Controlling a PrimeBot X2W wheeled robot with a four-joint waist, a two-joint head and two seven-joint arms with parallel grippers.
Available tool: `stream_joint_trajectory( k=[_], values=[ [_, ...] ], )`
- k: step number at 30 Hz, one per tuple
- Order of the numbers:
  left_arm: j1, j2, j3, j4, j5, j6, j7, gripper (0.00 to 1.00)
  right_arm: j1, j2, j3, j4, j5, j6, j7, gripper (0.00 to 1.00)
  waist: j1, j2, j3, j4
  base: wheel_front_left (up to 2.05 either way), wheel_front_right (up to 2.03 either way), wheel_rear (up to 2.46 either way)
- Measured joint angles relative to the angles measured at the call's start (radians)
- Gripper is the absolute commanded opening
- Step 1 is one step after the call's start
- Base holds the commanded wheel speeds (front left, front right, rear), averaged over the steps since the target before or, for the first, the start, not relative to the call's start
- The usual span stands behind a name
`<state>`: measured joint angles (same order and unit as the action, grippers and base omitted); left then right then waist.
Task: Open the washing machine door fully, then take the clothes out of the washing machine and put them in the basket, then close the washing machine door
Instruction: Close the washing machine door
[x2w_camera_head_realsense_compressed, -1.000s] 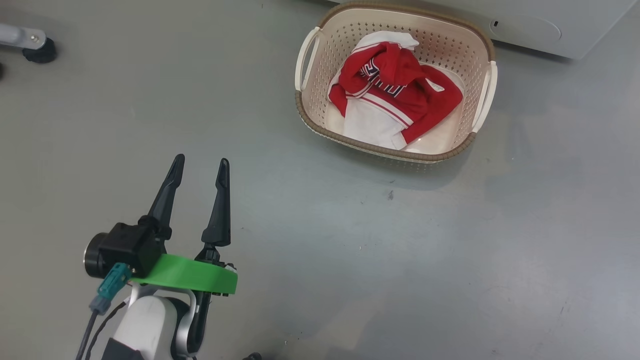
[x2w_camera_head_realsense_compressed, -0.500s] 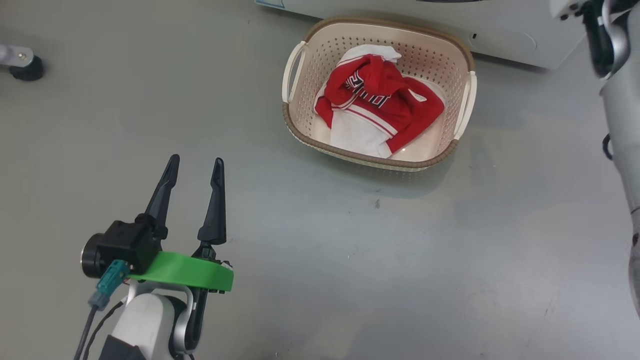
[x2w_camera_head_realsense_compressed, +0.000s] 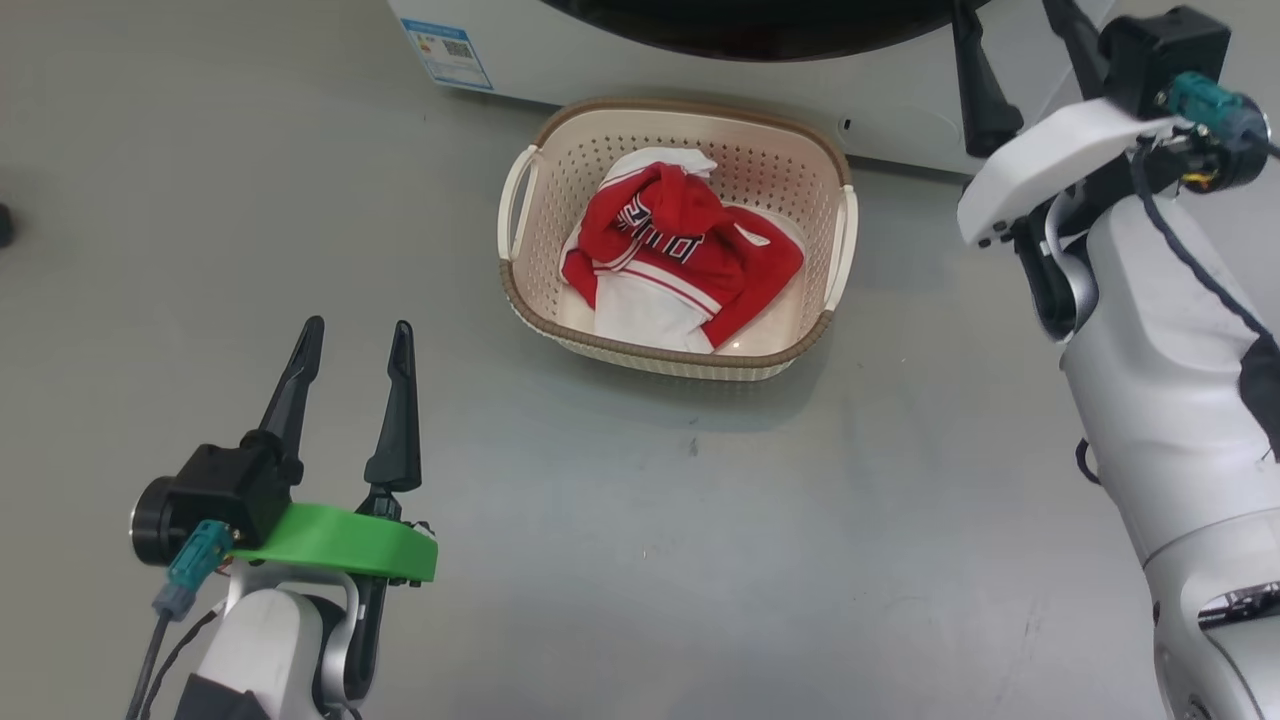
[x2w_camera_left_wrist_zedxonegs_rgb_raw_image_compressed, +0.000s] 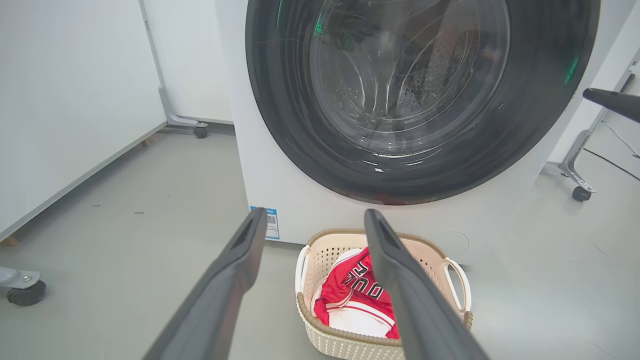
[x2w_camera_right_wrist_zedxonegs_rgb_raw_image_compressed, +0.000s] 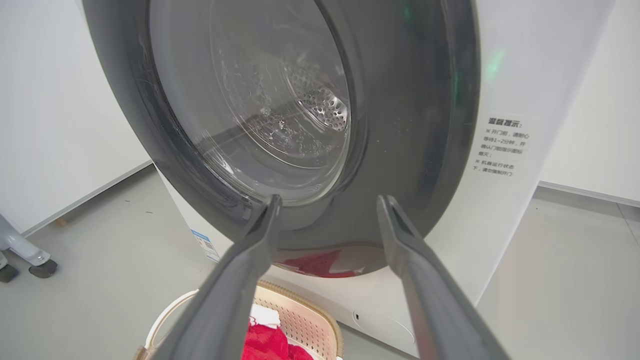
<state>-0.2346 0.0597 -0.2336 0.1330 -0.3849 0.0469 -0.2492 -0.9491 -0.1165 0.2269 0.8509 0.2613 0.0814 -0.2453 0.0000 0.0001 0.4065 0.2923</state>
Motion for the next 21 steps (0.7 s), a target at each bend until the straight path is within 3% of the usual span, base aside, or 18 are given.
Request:
stream_joint_trajectory(
  k=[10,21],
  values=[
    [0.047,0.021,0.016,0.020,0.001,0.002,0.000,1.00,0.167,0.027,-0.004,-0.077,0.014,0.004,-0.007,1.00,0.0000,0.0000,-0.074,-0.069,0.00,0.00,0.00],
    [0.101,0.035,0.020,0.034,0.001,0.006,0.000,1.00,0.406,0.038,-0.046,-0.202,0.039,-0.015,-0.007,1.00,0.0000,0.0000,-0.153,-0.152,0.00,0.00,0.00]
  ],
)
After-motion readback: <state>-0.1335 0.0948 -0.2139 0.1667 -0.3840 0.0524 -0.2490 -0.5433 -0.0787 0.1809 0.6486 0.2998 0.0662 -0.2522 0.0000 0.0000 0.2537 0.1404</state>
